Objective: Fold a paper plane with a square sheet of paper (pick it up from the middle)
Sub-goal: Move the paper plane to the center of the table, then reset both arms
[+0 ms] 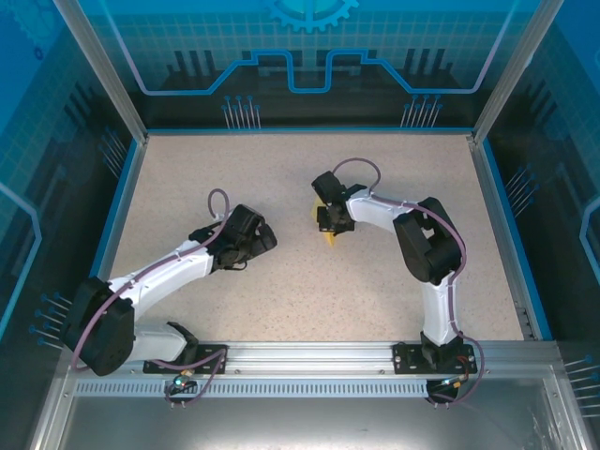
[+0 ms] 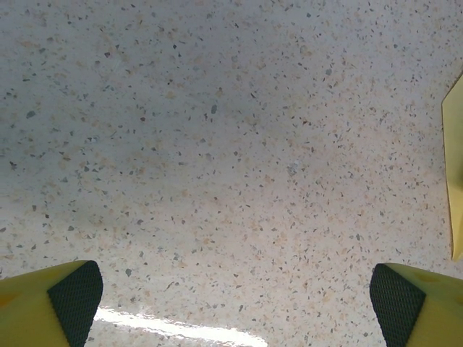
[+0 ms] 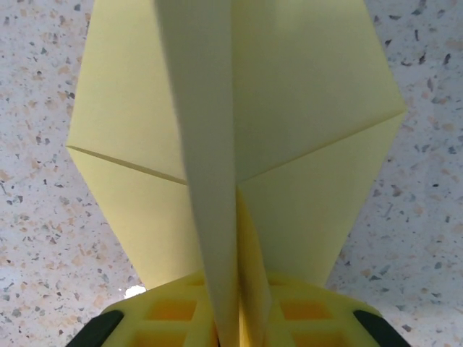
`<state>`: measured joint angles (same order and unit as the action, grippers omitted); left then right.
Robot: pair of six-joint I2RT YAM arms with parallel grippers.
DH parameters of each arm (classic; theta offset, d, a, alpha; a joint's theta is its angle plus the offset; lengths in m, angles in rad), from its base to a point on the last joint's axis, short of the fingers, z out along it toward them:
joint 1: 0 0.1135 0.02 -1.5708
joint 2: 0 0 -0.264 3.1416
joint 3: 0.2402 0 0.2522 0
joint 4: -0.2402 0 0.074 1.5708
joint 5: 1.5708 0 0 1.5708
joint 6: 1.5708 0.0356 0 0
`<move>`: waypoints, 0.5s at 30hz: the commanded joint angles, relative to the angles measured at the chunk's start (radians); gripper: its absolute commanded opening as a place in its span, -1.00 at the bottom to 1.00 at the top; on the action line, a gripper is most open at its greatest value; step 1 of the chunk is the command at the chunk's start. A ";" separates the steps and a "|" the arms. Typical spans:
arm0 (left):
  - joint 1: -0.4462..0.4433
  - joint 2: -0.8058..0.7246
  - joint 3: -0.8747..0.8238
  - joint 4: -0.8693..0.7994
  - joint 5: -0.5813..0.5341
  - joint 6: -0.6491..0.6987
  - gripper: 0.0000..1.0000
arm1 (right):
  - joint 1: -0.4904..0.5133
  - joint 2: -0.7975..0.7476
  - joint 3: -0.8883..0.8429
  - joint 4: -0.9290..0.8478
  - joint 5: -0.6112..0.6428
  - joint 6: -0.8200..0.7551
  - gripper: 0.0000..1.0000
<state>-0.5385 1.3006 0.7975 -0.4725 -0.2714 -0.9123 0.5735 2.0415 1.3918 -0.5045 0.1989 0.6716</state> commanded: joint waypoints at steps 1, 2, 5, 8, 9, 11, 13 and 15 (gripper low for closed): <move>0.018 -0.030 0.026 -0.046 -0.034 0.037 0.97 | 0.000 0.000 0.035 -0.082 0.005 0.015 -0.57; 0.024 -0.034 0.038 -0.056 -0.045 0.049 0.98 | -0.001 -0.025 0.049 -0.092 0.007 0.010 -0.52; 0.037 -0.050 0.084 -0.096 -0.093 0.081 0.97 | -0.001 -0.121 0.089 -0.130 0.017 0.001 -0.30; 0.052 -0.073 0.128 -0.132 -0.165 0.133 0.97 | -0.006 -0.239 0.097 -0.149 0.037 -0.005 0.04; 0.059 -0.080 0.140 -0.145 -0.189 0.153 0.98 | -0.010 -0.281 0.091 -0.151 0.052 -0.009 0.15; 0.074 -0.093 0.164 -0.169 -0.248 0.199 0.97 | -0.019 -0.365 0.065 -0.155 0.106 -0.028 0.42; 0.090 -0.108 0.174 -0.183 -0.319 0.241 0.97 | -0.027 -0.452 0.011 -0.150 0.203 -0.057 0.64; 0.115 -0.138 0.161 -0.170 -0.375 0.292 0.97 | -0.049 -0.551 -0.083 -0.101 0.304 -0.117 0.88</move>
<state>-0.4534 1.2003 0.9474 -0.5919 -0.5030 -0.7292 0.5598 1.5845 1.3991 -0.6003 0.3344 0.6266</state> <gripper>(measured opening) 0.986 0.896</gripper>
